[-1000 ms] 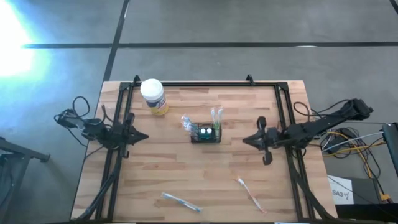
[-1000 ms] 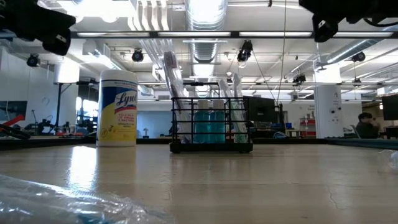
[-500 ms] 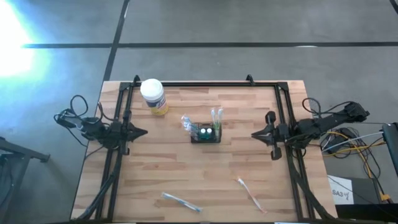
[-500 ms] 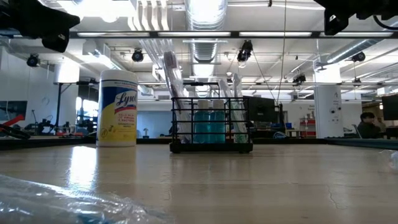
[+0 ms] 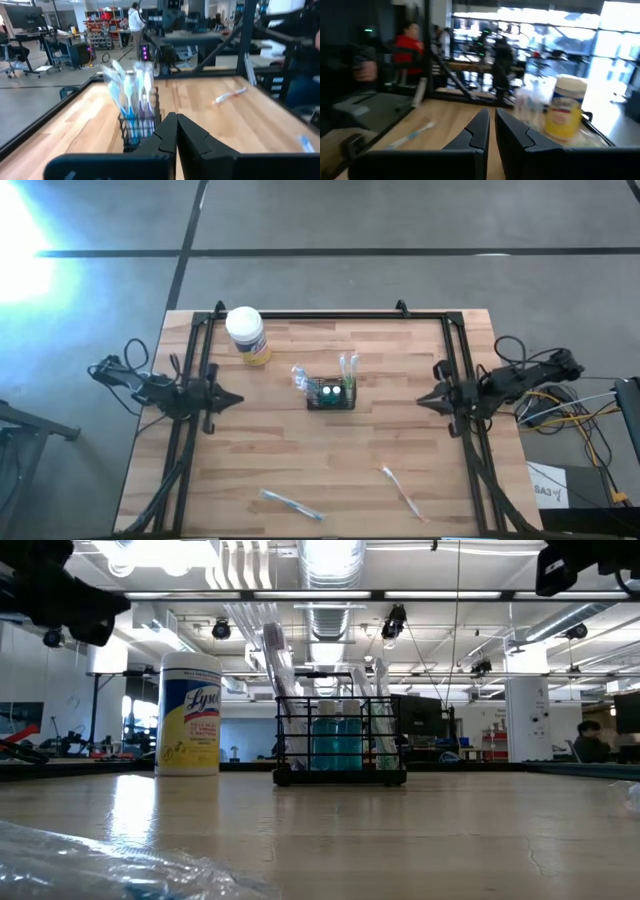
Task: Pick & Place toothbrushing station
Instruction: Put the orange toothbrush into the black mesh organizer
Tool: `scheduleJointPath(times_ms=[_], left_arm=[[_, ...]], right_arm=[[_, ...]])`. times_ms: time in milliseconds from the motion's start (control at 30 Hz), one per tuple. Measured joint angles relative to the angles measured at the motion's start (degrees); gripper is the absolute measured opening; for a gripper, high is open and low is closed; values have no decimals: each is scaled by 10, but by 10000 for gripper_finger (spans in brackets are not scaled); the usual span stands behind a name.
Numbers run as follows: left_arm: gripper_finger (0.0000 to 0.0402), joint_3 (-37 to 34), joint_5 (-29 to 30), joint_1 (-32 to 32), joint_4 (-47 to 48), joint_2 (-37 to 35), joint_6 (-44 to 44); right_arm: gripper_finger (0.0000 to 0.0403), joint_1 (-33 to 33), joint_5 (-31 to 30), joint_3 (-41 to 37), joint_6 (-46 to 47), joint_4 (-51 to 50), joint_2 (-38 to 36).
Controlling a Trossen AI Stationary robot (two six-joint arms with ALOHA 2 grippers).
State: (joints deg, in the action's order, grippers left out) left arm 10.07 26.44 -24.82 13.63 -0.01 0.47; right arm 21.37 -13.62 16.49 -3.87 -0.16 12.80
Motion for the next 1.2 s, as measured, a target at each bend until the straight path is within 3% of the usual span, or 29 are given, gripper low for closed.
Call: scheduleJointPath(times_ms=[167, 333, 600, 833, 1200], left_arm=[[11, -20, 0, 0, -1, 0, 14], [6, -17, 6, 0, -3, 0, 5], [18, -8, 6, 0, -5, 0, -15], [23, -7, 6, 0, -3, 0, -18], [23, -7, 6, 0, -3, 0, -15]], right_arm=[[28, 0, 31, -19, -15, 5, -29], [28, 0, -30, -23, 89, 4, -14], [28, 25, -30, 5, 205, -2, 142], [28, 76, -24, 142, 290, -121, 337], [29, 145, 4, 439, 557, -489, 625]])
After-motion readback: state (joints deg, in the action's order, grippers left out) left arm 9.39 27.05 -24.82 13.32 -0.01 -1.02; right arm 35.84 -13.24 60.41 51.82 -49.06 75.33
